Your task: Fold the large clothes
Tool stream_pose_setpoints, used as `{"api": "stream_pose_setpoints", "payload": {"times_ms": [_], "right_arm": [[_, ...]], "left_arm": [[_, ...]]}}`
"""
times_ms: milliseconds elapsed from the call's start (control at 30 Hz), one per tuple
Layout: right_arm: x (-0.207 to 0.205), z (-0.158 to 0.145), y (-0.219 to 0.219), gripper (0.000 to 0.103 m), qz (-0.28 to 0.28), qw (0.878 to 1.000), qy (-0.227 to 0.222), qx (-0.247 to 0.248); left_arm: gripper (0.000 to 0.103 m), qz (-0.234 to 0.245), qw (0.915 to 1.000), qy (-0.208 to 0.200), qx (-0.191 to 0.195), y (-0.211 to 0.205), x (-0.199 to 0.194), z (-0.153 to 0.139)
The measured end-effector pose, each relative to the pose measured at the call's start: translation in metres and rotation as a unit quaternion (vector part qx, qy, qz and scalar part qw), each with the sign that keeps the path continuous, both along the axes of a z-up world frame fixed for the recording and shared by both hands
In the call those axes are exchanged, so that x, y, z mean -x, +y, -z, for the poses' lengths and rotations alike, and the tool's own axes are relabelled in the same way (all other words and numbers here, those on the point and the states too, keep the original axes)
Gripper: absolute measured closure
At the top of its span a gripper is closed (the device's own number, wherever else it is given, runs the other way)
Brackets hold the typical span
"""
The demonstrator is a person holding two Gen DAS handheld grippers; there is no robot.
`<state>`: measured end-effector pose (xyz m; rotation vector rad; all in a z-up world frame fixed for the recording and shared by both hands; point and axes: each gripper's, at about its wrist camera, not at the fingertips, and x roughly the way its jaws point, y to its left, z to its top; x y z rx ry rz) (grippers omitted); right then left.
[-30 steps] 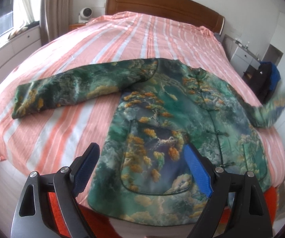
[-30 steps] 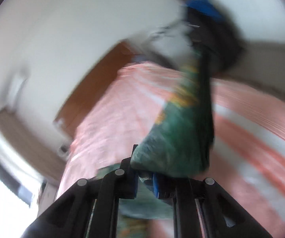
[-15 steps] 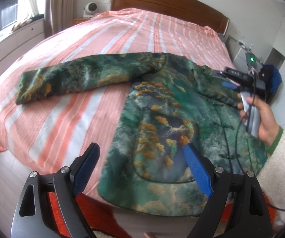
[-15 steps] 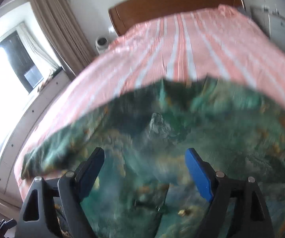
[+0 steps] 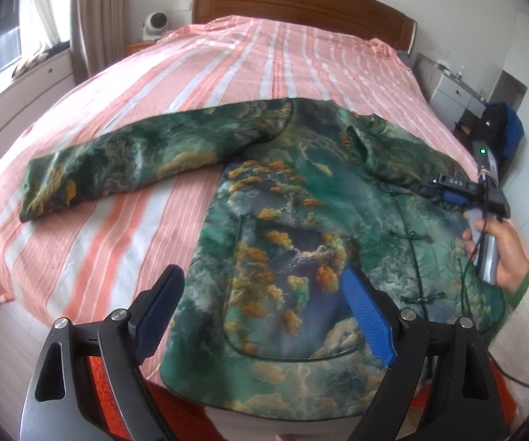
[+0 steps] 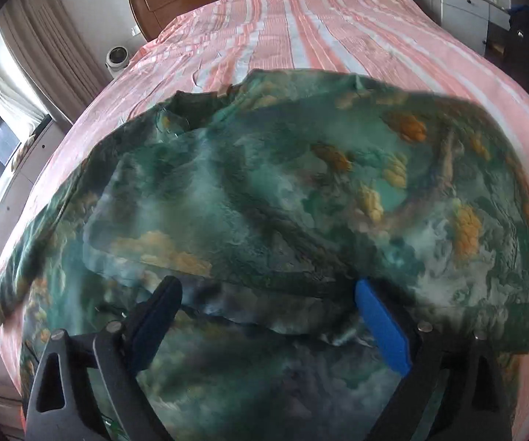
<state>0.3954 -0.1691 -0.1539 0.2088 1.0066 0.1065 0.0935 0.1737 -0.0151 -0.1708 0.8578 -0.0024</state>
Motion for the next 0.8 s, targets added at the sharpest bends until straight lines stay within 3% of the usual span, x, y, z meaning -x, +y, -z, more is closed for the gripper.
{"api": "stream_pose_setpoints", "payload": {"times_ms": [167,300,533,800], "right_arm": [[0.067,-0.062,-0.001,0.009,-0.01,0.993,-0.109,-0.035],[0.132,-0.086,0.015,0.001,-0.038,0.99,-0.137,-0.015],[0.235,-0.052,0.036,0.001,-0.054,0.989,-0.122,0.058],[0.29,-0.032,0.037,0.001,-0.047,0.987,-0.131,0.085]], "left_arm": [[0.006,0.011,0.9997,-0.002,-0.023,-0.013,-0.005,0.0],[0.006,0.02,0.9997,-0.003,-0.015,-0.019,-0.009,-0.001],[0.006,0.02,0.9993,-0.003,-0.031,-0.021,-0.006,0.002],[0.006,-0.014,0.9997,0.009,-0.016,-0.006,0.0,0.008]]}}
